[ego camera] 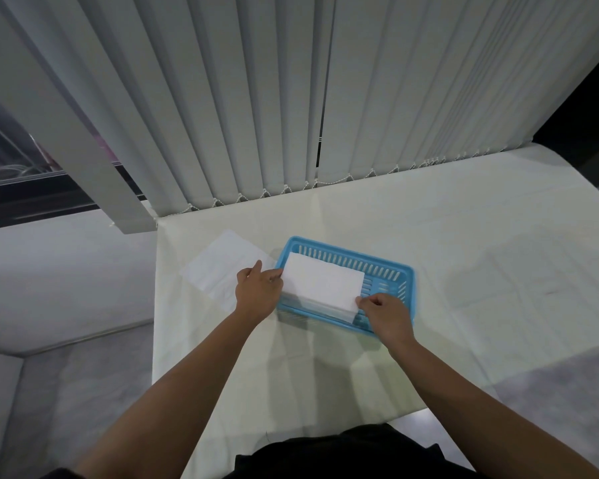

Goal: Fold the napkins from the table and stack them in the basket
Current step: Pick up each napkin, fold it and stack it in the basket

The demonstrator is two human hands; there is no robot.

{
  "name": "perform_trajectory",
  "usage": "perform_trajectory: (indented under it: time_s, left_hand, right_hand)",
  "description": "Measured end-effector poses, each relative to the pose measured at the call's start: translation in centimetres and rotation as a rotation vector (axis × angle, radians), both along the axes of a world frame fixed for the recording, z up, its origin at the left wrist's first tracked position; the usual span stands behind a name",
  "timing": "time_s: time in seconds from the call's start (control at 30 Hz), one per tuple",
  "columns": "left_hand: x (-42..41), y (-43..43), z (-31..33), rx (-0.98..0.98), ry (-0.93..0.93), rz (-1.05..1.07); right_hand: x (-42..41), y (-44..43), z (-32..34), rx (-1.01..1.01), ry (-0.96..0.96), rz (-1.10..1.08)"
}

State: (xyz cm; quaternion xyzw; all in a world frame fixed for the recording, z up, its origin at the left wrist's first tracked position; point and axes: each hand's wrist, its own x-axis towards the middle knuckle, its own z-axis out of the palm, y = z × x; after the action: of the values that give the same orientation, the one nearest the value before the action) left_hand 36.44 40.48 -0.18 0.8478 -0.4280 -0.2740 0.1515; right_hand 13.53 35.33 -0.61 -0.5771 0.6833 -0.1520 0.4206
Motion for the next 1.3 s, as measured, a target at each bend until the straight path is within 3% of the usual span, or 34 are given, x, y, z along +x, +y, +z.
perform_trajectory:
  time_s: [0.07,0.17,0.3,0.53,0.67,0.87,1.03,1.17,1.3]
  left_hand:
    - [-0.1,0.2,0.0,-0.068,-0.050,-0.021]
    - [-0.2,0.3,-0.4,-0.090,-0.176,-0.154]
    - [-0.3,0.4,-1.1,0.027,-0.320,-0.313]
    - [-0.2,0.8,-1.8,0.044,-0.319,-0.331]
    - [0.3,1.2,-1.8,-0.027,-0.272,-0.248]
    - [1.8,0.9,-1.8,-0.339,-0.272,0.052]
    - [5.1,1.3,-2.3,-0.219,-0.246,0.278]
    - [8.1,2.4,-3.0,-0.050,-0.233,0.329]
    - [11.6,2.3,-3.3,-0.012,-0.138,0.383]
  right_hand:
    - [0.1,0.3,0.1,-0.178,0.113,0.066]
    - [0.5,0.3,0.2,-0.354,0.312,0.331]
    - [1.2,0.4,0.0,-0.259,0.516,0.577]
    - [0.2,0.6,-1.1,-0.201,0.597,0.661]
    - [0.1,0.5,-0.5,-0.240,0.603,0.660]
    - [3.8,-2.0,2.1,-0.390,0.495,0.722]
    - [10.1,-4.7,2.3,-0.442,0.460,0.898]
    - [15.8,-6.3,1.8,-0.445,0.488,1.009]
    - [21.4,-7.2,0.9,-0.471,0.518,1.078]
